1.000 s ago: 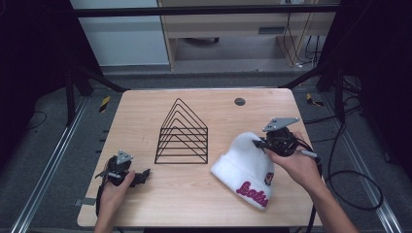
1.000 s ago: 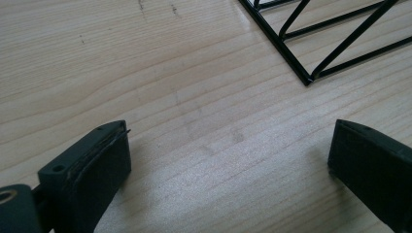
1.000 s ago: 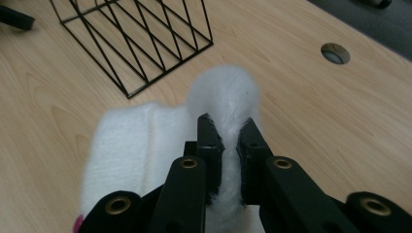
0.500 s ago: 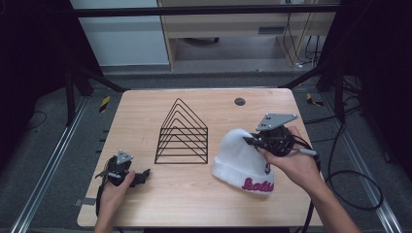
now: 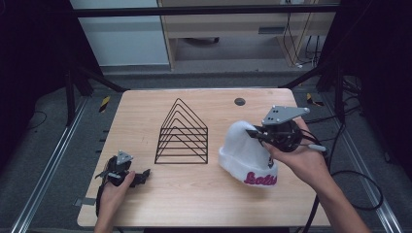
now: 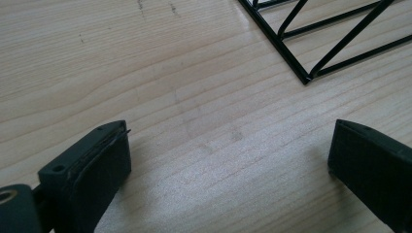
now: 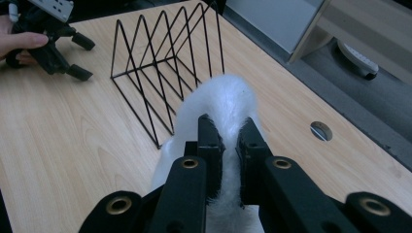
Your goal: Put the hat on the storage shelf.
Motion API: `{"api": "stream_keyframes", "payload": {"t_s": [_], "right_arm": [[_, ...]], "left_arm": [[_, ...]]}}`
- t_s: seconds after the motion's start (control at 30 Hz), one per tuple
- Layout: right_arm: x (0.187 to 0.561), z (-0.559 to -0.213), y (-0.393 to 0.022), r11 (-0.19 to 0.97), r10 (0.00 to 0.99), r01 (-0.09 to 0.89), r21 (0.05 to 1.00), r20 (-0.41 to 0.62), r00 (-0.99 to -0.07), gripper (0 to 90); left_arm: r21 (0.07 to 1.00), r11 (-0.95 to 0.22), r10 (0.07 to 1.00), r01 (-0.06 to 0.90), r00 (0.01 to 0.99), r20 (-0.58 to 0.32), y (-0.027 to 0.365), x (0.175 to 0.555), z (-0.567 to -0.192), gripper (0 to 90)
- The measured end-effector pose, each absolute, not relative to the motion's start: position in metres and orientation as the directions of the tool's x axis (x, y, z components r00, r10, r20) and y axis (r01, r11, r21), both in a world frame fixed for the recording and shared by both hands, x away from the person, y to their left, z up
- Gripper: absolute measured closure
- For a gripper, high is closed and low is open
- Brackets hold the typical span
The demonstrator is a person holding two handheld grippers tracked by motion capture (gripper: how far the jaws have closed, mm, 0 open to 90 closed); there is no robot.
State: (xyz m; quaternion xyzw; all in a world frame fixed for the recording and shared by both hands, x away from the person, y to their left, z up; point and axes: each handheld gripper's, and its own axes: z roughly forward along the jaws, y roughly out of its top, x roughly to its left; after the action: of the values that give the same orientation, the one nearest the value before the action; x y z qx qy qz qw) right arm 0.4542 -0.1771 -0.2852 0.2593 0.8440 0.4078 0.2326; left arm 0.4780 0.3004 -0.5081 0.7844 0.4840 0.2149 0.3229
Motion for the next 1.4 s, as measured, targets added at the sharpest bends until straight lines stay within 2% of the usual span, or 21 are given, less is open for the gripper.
{"api": "stream_keyframes", "payload": {"t_s": [0.63,0.7,0.97,1.4], "right_arm": [[0.451,-0.261,-0.183,0.498,0.65,0.222,0.838,-0.191,-0.736,83.7],[0.452,-0.257,-0.183,0.497,0.652,0.218,0.84,-0.196,-0.733,83.7],[0.453,-0.24,-0.177,0.499,0.654,0.198,0.844,-0.217,-0.725,83.7],[0.459,-0.22,-0.166,0.501,0.662,0.179,0.847,-0.242,-0.71,83.6]], "left_arm": [[0.715,-0.319,0.9,0.621,0.435,0.023,0.299,0.478,-0.508,0.5],[0.721,-0.323,0.899,0.613,0.437,0.03,0.299,0.478,-0.507,3.8],[0.798,-0.291,0.89,0.527,0.455,0.024,0.302,0.462,-0.454,4.6],[0.863,-0.292,0.828,0.412,0.561,0.013,0.29,0.448,-0.383,4.2]]}}
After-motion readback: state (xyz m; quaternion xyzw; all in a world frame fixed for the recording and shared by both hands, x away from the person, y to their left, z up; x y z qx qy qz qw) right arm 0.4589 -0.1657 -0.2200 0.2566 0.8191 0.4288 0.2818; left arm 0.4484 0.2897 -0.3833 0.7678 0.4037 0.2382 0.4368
